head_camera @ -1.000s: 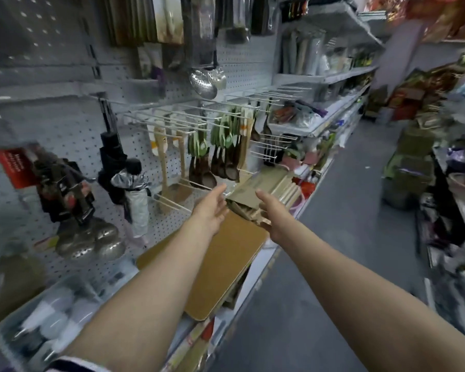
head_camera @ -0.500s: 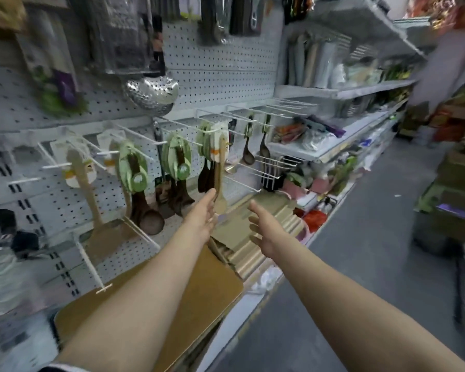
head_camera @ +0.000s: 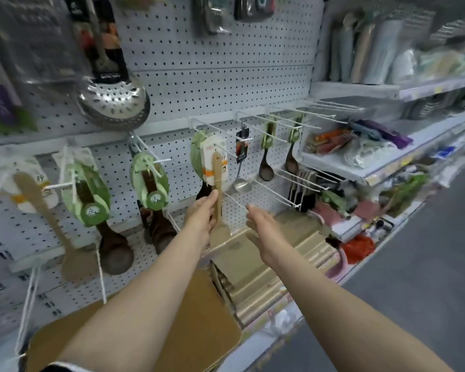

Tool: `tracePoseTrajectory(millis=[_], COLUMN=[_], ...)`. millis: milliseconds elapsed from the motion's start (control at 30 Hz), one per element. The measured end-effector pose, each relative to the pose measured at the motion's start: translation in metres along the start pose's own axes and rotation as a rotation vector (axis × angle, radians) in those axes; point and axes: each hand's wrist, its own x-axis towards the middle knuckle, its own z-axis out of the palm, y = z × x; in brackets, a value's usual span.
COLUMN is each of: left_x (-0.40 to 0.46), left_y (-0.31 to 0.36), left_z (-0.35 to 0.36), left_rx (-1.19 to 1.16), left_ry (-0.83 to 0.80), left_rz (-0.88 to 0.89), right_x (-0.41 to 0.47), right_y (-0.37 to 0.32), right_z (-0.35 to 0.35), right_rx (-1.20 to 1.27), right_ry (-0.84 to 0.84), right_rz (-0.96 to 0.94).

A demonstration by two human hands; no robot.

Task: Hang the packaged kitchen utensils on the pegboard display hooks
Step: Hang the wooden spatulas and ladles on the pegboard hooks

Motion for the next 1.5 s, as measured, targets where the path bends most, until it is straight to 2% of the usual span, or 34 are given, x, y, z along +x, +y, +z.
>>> tracePoseTrajectory(millis=[300,500,733,933,1200,1333,1500], left_x=[0.114,0.15,0.162,0.161,0.156,0.144,0.127], left_y=[0.009,0.022,0.017,0.012,0.006,0.003,0.004], left_z=[0.031,0.04,0.039,0.041,0.047,0.054,0.056], left_rx=[0.174,0.119,0.22,0.272,0.122,0.049,0.015], left_ry=[0.229,0.268,0.32,0.27,0.183,0.195,0.219], left_rz=[0.253,0.35,0.394,0.302,0.302,0.32,0.351], right_x=[0.141,0.197,0.226,0.228,0.219,0.21,0.198], right_y=[-0.028,-0.034,-0.03,-0.03,-0.019,-0.004,-0.006], right_z=[0.004,0.015,0.019,0.018,-0.005,-0.013,-0.021], right_rx=[-0.146,-0.086,-0.028,-0.108,-0.089,-0.125,-0.268], right_ry=[-0.219,-0.395,-0.578,-0.688,-0.718,-0.755,-0.781], right_rz=[0.016,0.042,0.019,0.055,0.046,0.038,0.015])
